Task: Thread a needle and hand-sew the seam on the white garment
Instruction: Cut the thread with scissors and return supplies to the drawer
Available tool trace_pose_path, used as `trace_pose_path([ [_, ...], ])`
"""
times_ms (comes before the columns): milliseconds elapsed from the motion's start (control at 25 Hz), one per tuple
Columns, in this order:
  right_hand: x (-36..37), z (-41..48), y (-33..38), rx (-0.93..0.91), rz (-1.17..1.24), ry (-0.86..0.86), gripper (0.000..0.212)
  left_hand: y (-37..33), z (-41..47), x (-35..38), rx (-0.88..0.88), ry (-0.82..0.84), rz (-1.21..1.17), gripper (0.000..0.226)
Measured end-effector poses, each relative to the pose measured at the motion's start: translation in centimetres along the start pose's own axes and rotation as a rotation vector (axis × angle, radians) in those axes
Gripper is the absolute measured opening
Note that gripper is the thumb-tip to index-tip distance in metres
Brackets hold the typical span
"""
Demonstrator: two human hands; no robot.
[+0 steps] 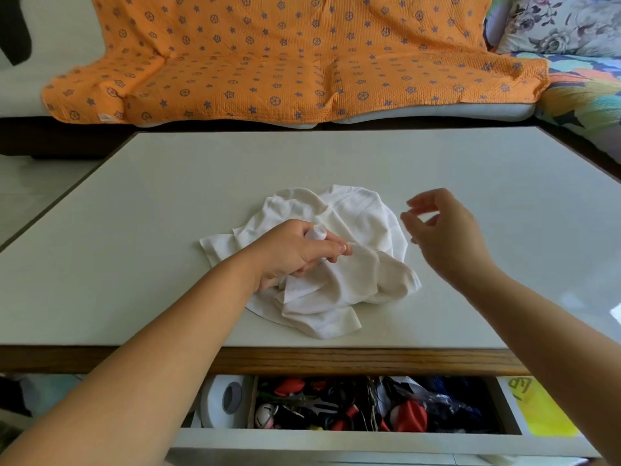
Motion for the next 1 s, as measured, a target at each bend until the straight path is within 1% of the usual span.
trace_pose_path([
  [40,0.6,-0.5,1.4,-0.099,0.062,0.053,0.016,0.1,0.1,0.0,-0.013,-0.001,0.017,0.014],
  [80,1.9,-1.3,2.8,-0.171,0.145,0.155,0.02,0.3,0.1,-0.1,-0.026,-0.004,0.04,0.014],
  [160,4.3,-3.1,4.5,-0.253,0.245,0.336,0.028,0.5,0.3,0.3,-0.043,0.006,0.101,0.017],
  [200,5.0,-3.5,4.8,-0.281,0.265,0.365,0.029,0.5,0.3,0.5,-0.048,0.022,0.12,0.019],
  [360,5.1,-3.1,4.3,-0.372,0.263,0.285,0.02,0.7,0.4,0.9,-0.061,0.058,0.11,0.022],
  [600,4.6,-2.6,4.8,-0.502,0.195,0.232,0.013,0.9,0.6,1.1,-0.09,0.091,0.008,0.025],
  [760,4.7,-2.3,4.9,-0.503,0.172,0.257,0.013,0.9,0.6,1.3,-0.11,0.118,-0.035,0.023],
  [880,4.4,-2.3,5.1,-0.526,0.138,0.266,0.013,0.9,0.5,1.3,-0.11,0.111,-0.013,0.025],
  [1000,4.2,-2.3,5.2,-0.517,0.118,0.249,0.009,0.8,0.4,1.2,-0.099,0.094,0.007,0.025],
])
Point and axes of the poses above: each hand's wrist, its own z-axis towards the middle knuckle, its own x-axis out of the palm, y = z × x, the point moved 9 cm from there along z, towards the middle knuckle, and after that the axes turned 15 degrees about -x, right-handed, at the moved point
